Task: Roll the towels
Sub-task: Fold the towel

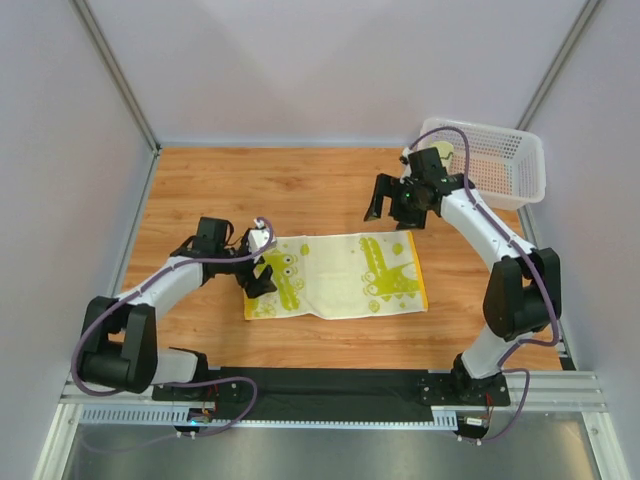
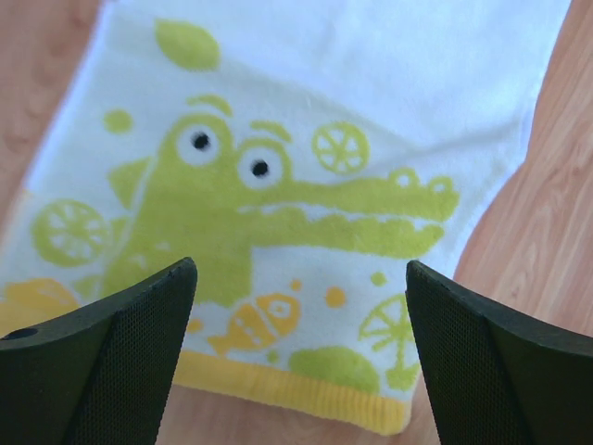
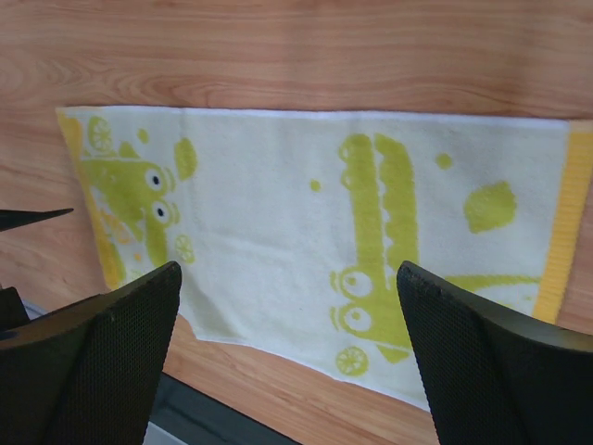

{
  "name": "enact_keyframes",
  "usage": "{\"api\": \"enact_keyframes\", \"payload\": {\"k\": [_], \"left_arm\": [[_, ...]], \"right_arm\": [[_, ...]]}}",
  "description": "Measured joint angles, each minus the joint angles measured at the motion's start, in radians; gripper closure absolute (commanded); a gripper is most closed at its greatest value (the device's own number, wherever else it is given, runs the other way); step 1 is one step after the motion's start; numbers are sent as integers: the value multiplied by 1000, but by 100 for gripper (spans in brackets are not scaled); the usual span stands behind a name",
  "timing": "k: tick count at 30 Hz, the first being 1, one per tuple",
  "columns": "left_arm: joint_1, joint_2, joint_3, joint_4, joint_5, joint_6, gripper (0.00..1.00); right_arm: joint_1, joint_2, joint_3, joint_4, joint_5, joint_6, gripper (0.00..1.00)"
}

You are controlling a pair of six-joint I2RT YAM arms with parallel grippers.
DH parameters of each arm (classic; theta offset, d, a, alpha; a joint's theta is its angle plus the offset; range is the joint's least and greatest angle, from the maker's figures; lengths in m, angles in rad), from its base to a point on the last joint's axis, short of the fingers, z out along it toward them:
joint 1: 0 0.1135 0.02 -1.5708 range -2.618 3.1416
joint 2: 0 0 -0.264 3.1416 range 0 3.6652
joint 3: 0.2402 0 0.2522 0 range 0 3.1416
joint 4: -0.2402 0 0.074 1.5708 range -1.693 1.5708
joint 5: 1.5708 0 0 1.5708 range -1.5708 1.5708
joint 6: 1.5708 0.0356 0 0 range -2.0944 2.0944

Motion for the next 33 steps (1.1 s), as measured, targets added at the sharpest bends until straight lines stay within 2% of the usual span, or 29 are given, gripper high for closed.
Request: {"api": "enact_keyframes", "payload": {"k": [6,13,16,22,26,28,29,30,31,33], "left_arm": [[-37,-99,129,135,0,-121,1],[-92,-123,246,385,-7,-224,1],[-119,-133,272,453,-20,-261,1],[-180,-185,296,513,-26,-349,1],[-195,-219,290,538,-22,-366,1],[-199,-238,277,546,-23,-364,25],[-202,-248,268,549,-24,-357,30],[-207,-256,259,552,-23,-349,19],[-212,-262,251,553,-23,-331,1],[-224,-273,234,552,-22,-310,1]], "right_arm": [[122,40,173,18,11,93,0],[229,111,208,193,5,287,0],[278,230,332,199,19,346,0],[375,445,687,197,40,466,0],[399,457,748,245,16,565,0],[397,457,748,277,3,601,0],[395,457,742,297,-9,620,0],[394,457,734,316,-18,634,0],[394,457,720,349,-32,650,0],[393,458,703,397,-56,674,0]]}}
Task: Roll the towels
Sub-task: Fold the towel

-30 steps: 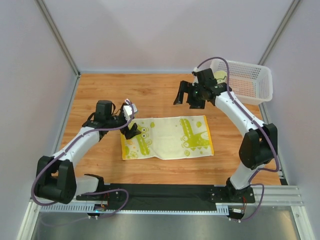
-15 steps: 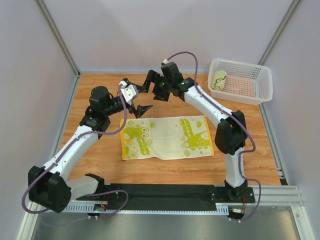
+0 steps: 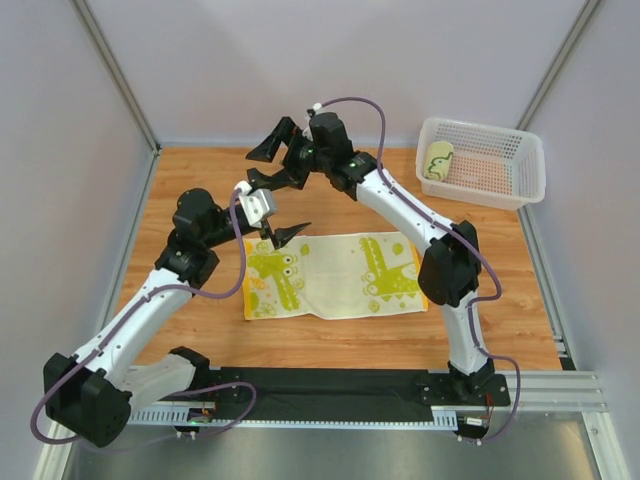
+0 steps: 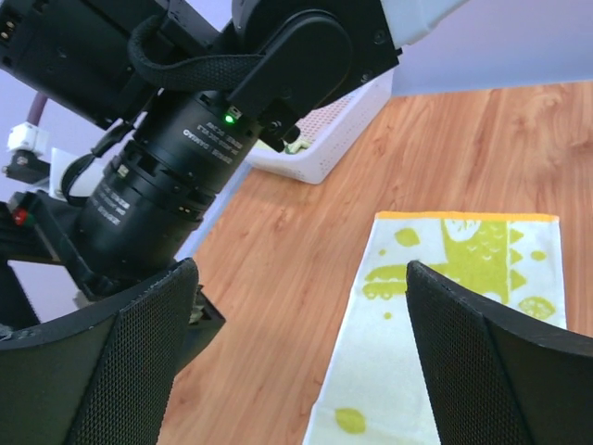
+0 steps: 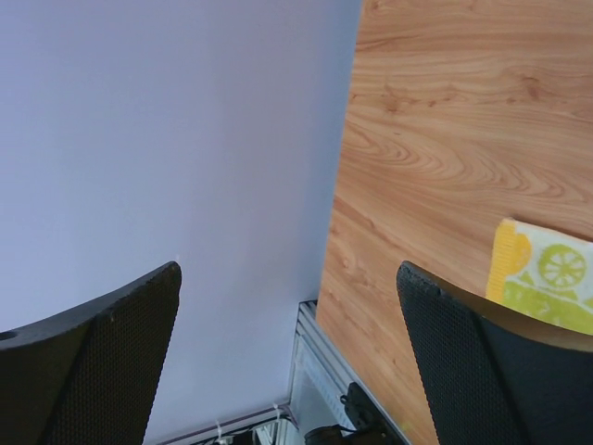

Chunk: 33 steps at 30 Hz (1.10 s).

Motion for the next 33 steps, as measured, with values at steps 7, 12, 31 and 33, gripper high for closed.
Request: {"api": "enact_keyframes", "payload": {"k": [7,12,31,33], "left_arm": [[-23,-35,-17,-16,-8,32,0],[-35,-68,-17,-10,-32,24,0],[-41,-79,-725,863,-279,-318,0],[-48,-89,-735,895,-303,-324,1]], "right_arm": [[17,0,-2,87,-37,72,0],[23,14,56,72,-43,91,0],[117,180,436,-169,-29,-5,0],[130,209,438,-171,-37,-5,0]]}}
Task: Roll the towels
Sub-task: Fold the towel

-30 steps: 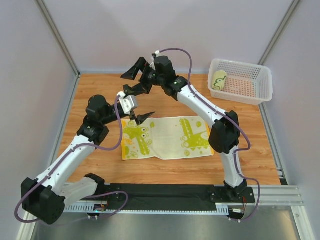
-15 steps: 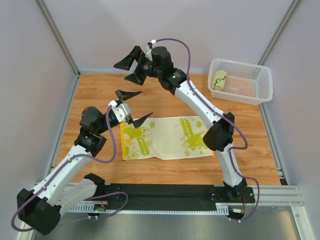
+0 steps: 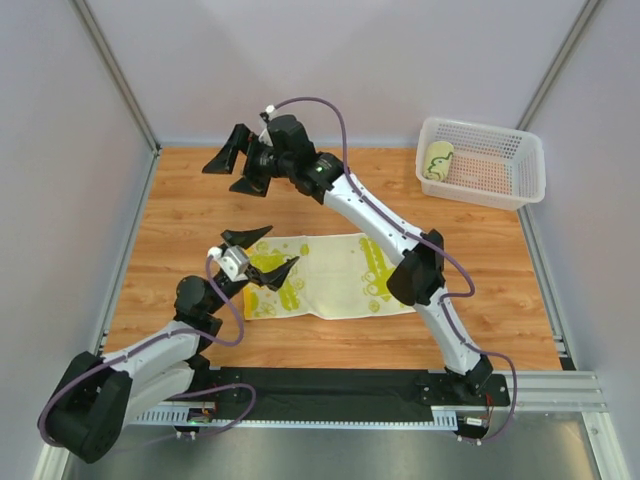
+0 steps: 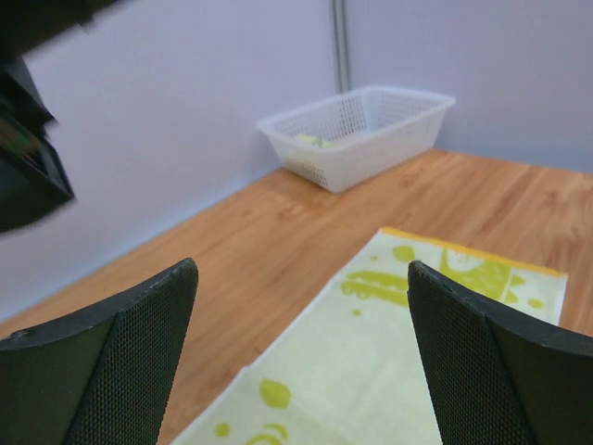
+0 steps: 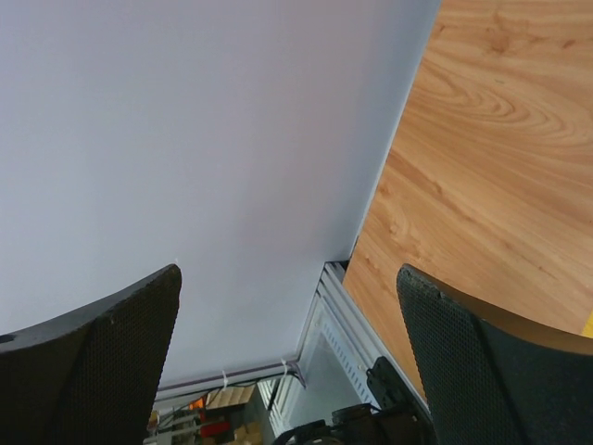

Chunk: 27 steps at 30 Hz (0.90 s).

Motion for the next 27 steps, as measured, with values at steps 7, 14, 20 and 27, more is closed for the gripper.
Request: {"api": "enact_keyframes", "payload": {"k": [7,14,20,27], "left_arm": [[-4,-330,226,-415,-362,-148,0],[11,-291,869,-1124,-755,-233,5],[36,-44,1028,-1655,-716,-332,9],[39,-2,690,-1909,-560,-504,1]], "right_arm": [[-25,-45,-86,-10,-6,-156,0],[-122,-275,-150,-152,169,-438,0],[-262,-549,-431,-200,95,-476,0],[-507,-648,-909,-230,84,-475,0]]}}
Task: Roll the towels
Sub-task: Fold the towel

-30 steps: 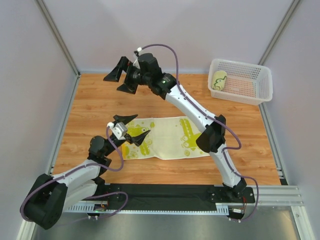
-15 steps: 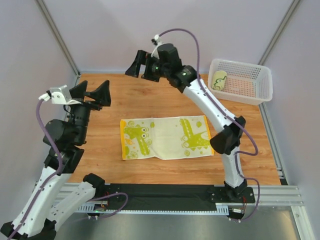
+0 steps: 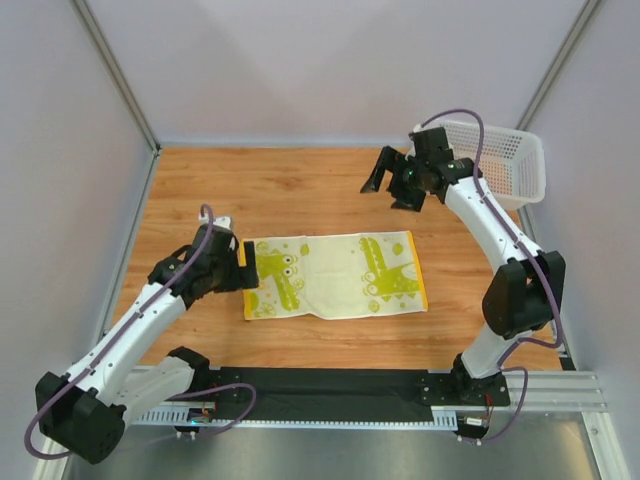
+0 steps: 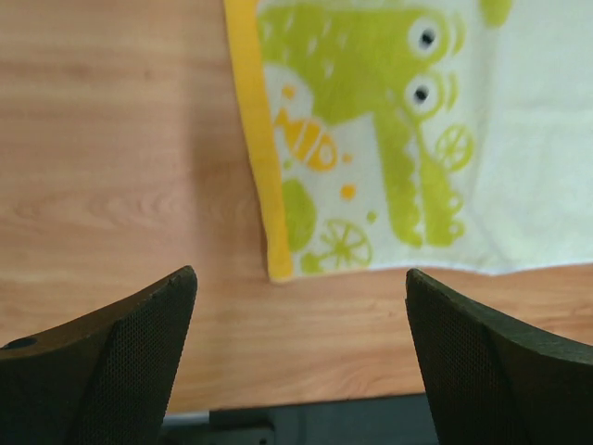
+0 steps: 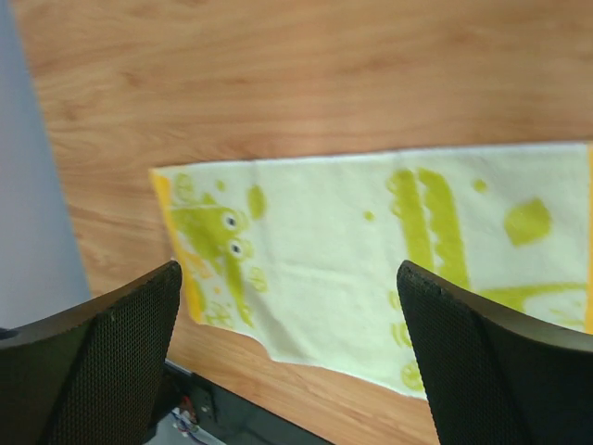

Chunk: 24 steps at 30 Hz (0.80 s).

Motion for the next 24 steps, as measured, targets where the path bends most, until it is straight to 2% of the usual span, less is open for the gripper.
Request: {"api": "enact_keyframes", "payload": {"k": [2,5,11,13,15,23,24], "left_arm": [[1,-23,-77,-42,29,-40,3],[1,-12,-131,-34,50,-85,3],[2,85,-155,24,71,-164,8],[4,115,-177,61,74,-187,23],[13,140,-201,87,81,-200,30],[27,237,-251,153,91,-231,34],[27,248,-259,164,97,-231,37]], "right_arm": [[-6,-1,-65,-62,30,-22,0],[-21,-3,-77,-141,37,-48,1],[-94,-34,-149,-173,23,-79,1],[-111,-45,-175,-182,19,-91,1],[-115,-53,-187,-193,11,-102,1],[-132,-88,-223,-212,-18,-149,0],[-137,-89,-227,-212,-22,-154,0]]}}
